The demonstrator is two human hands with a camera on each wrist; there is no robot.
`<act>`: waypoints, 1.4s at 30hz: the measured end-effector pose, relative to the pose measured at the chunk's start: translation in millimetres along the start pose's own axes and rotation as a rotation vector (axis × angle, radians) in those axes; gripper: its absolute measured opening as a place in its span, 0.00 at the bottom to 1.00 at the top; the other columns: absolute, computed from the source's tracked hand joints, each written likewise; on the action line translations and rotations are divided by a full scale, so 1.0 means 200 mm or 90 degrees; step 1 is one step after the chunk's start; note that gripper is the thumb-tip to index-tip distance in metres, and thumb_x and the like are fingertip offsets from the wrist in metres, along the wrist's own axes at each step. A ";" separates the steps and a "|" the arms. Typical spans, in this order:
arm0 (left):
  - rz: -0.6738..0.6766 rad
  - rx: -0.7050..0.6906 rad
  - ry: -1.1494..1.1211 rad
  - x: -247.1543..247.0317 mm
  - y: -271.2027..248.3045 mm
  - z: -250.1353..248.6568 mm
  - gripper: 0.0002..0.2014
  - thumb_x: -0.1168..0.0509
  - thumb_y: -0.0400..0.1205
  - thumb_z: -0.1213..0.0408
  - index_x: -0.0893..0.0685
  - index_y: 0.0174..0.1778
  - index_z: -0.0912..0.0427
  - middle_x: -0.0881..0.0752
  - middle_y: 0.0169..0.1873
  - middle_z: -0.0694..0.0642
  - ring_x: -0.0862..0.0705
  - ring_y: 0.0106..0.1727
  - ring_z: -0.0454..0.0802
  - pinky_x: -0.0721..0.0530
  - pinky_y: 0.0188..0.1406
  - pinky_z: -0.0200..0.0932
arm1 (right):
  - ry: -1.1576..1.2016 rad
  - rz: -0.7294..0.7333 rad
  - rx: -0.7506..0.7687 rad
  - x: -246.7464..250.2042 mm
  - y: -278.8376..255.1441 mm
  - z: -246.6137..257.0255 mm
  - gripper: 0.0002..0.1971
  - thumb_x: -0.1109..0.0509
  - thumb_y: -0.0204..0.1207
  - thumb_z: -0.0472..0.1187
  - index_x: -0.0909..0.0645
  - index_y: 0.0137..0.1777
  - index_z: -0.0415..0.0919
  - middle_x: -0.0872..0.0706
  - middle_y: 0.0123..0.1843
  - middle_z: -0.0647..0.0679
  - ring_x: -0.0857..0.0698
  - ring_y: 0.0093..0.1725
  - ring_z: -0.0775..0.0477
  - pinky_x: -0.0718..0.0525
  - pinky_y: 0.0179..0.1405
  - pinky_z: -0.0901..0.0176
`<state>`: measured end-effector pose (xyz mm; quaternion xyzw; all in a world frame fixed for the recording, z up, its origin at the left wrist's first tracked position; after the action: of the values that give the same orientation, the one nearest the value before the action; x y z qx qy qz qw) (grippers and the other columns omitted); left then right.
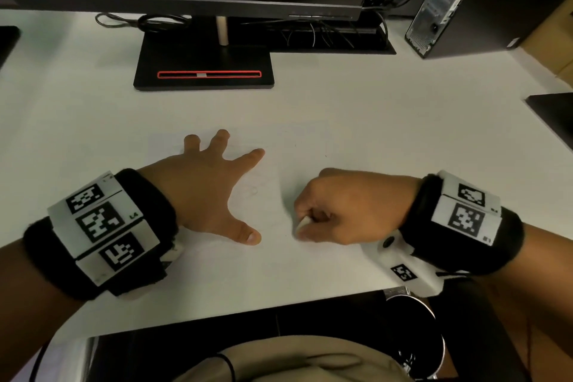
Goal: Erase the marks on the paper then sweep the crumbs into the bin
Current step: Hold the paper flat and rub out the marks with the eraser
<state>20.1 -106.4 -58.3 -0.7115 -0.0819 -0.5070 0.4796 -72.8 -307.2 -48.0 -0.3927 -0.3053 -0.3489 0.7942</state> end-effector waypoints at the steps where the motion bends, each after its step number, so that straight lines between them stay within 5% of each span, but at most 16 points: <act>1: 0.000 -0.001 0.000 0.00 0.00 0.00 0.65 0.32 0.59 0.19 0.70 0.81 0.29 0.68 0.85 0.52 0.61 0.85 0.68 0.32 0.78 0.66 | -0.002 0.005 0.009 -0.02 0.00 0.01 0.14 0.31 0.81 0.44 0.19 0.34 0.40 0.21 0.25 0.53 0.24 0.27 0.55 0.25 0.29 0.67; 12: 0.019 0.012 -0.009 0.01 -0.03 -0.02 0.64 0.31 0.62 0.21 0.70 0.82 0.30 0.69 0.85 0.53 0.63 0.85 0.68 0.33 0.78 0.64 | -0.002 0.008 -0.017 -0.03 -0.04 0.01 0.17 0.34 0.81 0.44 0.21 0.36 0.31 0.19 0.29 0.40 0.28 0.26 0.52 0.21 0.34 0.48; 18: 0.019 0.017 -0.017 0.01 -0.03 -0.03 0.64 0.32 0.62 0.21 0.71 0.82 0.30 0.70 0.85 0.53 0.63 0.85 0.68 0.34 0.78 0.65 | -0.008 -0.073 -0.056 0.00 -0.05 -0.01 0.19 0.34 0.83 0.44 0.24 0.34 0.32 0.24 0.24 0.46 0.30 0.25 0.52 0.24 0.30 0.53; 20: 0.020 0.016 -0.010 0.01 -0.04 -0.02 0.63 0.33 0.62 0.20 0.71 0.81 0.29 0.70 0.85 0.53 0.63 0.85 0.67 0.34 0.78 0.65 | 0.177 -0.121 -0.108 0.01 -0.08 -0.04 0.18 0.32 0.85 0.46 0.24 0.35 0.36 0.20 0.26 0.50 0.26 0.24 0.54 0.25 0.27 0.60; 23: 0.032 0.009 0.003 0.02 -0.03 0.00 0.65 0.32 0.60 0.19 0.73 0.79 0.26 0.70 0.85 0.54 0.62 0.85 0.68 0.33 0.79 0.64 | 0.781 -0.119 -0.145 -0.07 -0.14 0.00 0.10 0.28 0.81 0.43 0.20 0.40 0.38 0.11 0.38 0.37 0.14 0.30 0.44 0.16 0.29 0.58; 25: 0.040 0.005 0.016 0.04 -0.02 0.01 0.68 0.28 0.57 0.21 0.74 0.79 0.26 0.70 0.85 0.55 0.62 0.85 0.68 0.31 0.78 0.63 | 0.982 -0.070 -0.122 -0.20 -0.12 0.08 0.08 0.29 0.78 0.43 0.19 0.42 0.39 0.10 0.52 0.26 0.08 0.46 0.33 0.10 0.43 0.49; 28: 0.050 0.006 0.019 0.04 -0.03 0.00 0.70 0.25 0.57 0.24 0.74 0.79 0.27 0.70 0.85 0.56 0.61 0.85 0.70 0.31 0.77 0.63 | 1.111 -0.002 -0.096 -0.28 -0.07 0.10 0.07 0.29 0.80 0.42 0.19 0.45 0.39 0.16 0.66 0.20 0.14 0.66 0.23 0.13 0.64 0.40; 30: 0.057 0.005 0.014 0.04 -0.03 0.00 0.70 0.24 0.57 0.25 0.73 0.80 0.28 0.71 0.85 0.56 0.62 0.85 0.70 0.32 0.78 0.65 | 1.190 -0.094 -0.151 -0.23 -0.06 0.00 0.11 0.33 0.82 0.43 0.16 0.45 0.36 0.17 0.68 0.21 0.16 0.69 0.25 0.15 0.68 0.39; 33: 0.054 0.001 0.008 0.04 -0.04 0.00 0.70 0.23 0.58 0.26 0.72 0.81 0.28 0.70 0.85 0.55 0.62 0.85 0.69 0.33 0.78 0.68 | 1.290 -0.452 -0.156 -0.10 -0.09 -0.16 0.17 0.37 0.85 0.44 0.18 0.36 0.39 0.17 0.70 0.27 0.14 0.69 0.30 0.15 0.67 0.42; 35: 0.052 0.001 0.013 0.04 -0.04 0.00 0.70 0.23 0.58 0.26 0.72 0.81 0.28 0.69 0.85 0.55 0.61 0.84 0.69 0.31 0.77 0.68 | 1.333 -0.583 -0.106 -0.08 -0.12 -0.17 0.17 0.38 0.87 0.44 0.21 0.36 0.40 0.16 0.67 0.29 0.12 0.66 0.32 0.14 0.65 0.42; 37: 0.054 0.000 0.019 0.04 -0.04 0.00 0.71 0.23 0.58 0.26 0.73 0.81 0.29 0.70 0.85 0.55 0.62 0.85 0.69 0.31 0.76 0.67 | 1.358 -0.513 -0.057 -0.14 -0.11 -0.07 0.16 0.36 0.85 0.42 0.20 0.36 0.39 0.16 0.66 0.27 0.12 0.64 0.30 0.12 0.63 0.42; 39: 0.058 -0.003 0.023 0.03 -0.06 0.00 0.71 0.23 0.59 0.27 0.74 0.81 0.30 0.71 0.85 0.54 0.63 0.84 0.69 0.30 0.76 0.66 | 1.319 -0.289 -0.035 -0.26 -0.10 0.08 0.11 0.32 0.81 0.39 0.18 0.38 0.36 0.17 0.66 0.22 0.13 0.64 0.26 0.15 0.68 0.36; 41: 0.061 -0.007 0.027 0.01 -0.07 0.00 0.72 0.23 0.58 0.27 0.76 0.80 0.31 0.72 0.84 0.54 0.64 0.84 0.69 0.30 0.77 0.66 | 1.216 -0.097 -0.090 -0.34 -0.11 0.16 0.08 0.32 0.82 0.40 0.18 0.43 0.36 0.17 0.66 0.20 0.14 0.66 0.24 0.20 0.73 0.33; 42: 0.064 -0.007 0.025 0.00 -0.08 0.00 0.72 0.23 0.59 0.27 0.76 0.80 0.31 0.72 0.84 0.54 0.65 0.84 0.69 0.31 0.77 0.66 | 1.191 -0.082 -0.132 -0.34 -0.11 0.15 0.10 0.34 0.83 0.41 0.17 0.46 0.35 0.16 0.67 0.21 0.15 0.68 0.25 0.19 0.73 0.35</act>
<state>10.4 -97.5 -49.1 -0.7071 -0.0341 -0.4969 0.5020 -135.2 -271.6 -75.0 -0.0047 0.4678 -0.5910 0.6571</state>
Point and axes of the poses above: each hand's wrist, its own y-axis towards the middle knuckle, its own x-axis out of the back of the hand, z = x × y, the point moved 1 cm from there along y, towards the middle knuckle
